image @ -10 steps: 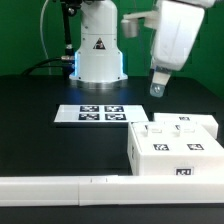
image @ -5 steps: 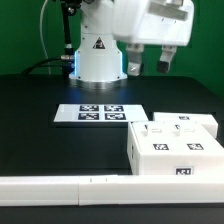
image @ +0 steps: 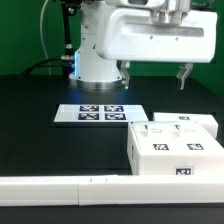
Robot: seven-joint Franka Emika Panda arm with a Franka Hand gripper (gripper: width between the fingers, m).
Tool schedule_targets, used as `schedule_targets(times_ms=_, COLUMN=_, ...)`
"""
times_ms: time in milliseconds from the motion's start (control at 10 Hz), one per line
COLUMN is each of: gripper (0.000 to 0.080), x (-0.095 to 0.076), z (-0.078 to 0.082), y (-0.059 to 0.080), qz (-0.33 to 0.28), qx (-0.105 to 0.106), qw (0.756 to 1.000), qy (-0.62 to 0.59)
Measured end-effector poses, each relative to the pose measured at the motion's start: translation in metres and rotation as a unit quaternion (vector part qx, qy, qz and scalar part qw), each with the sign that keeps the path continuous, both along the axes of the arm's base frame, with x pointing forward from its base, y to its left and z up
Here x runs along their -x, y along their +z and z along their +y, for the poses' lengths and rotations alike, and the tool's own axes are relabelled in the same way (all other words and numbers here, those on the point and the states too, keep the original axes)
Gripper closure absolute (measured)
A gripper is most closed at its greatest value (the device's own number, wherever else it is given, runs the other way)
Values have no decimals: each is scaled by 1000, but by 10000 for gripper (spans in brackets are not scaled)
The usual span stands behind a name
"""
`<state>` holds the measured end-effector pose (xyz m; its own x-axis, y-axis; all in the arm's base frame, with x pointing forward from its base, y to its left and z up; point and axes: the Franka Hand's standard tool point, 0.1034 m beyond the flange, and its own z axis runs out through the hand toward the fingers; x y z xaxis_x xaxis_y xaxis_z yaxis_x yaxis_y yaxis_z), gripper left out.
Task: Assemble cabinet
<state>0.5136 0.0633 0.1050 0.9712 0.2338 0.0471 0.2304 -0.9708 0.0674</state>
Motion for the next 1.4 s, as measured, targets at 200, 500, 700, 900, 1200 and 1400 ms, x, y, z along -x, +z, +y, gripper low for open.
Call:
schedule_targets(times_ms=200, gripper=3, x=4, z=15, y=-19, qz=-19, qx=-29, qw=992, qy=-124)
schedule_targets(times_ms=500, gripper=3, x=4, z=19, y=-24, qz=-27, qx=-50, qw=976, qy=-212)
schedule_targets(times_ms=700, gripper=3, x=3, z=18, y=-28, qz=-38, qx=-51, qw=979, qy=-192)
schedule_targets(times_ms=900, gripper=3, x=10, z=16, y=-53, qz=-75, qx=-52, qw=983, qy=-162)
schedule_targets(times_ms=1200, gripper=3, x=5, z=20, y=-49, qz=-122, qx=-64, qw=980, qy=-145)
schedule_targets(times_ms=1400, gripper=3, x=7, z=18, y=-53, qz=-183, qx=-68, qw=973, qy=-122)
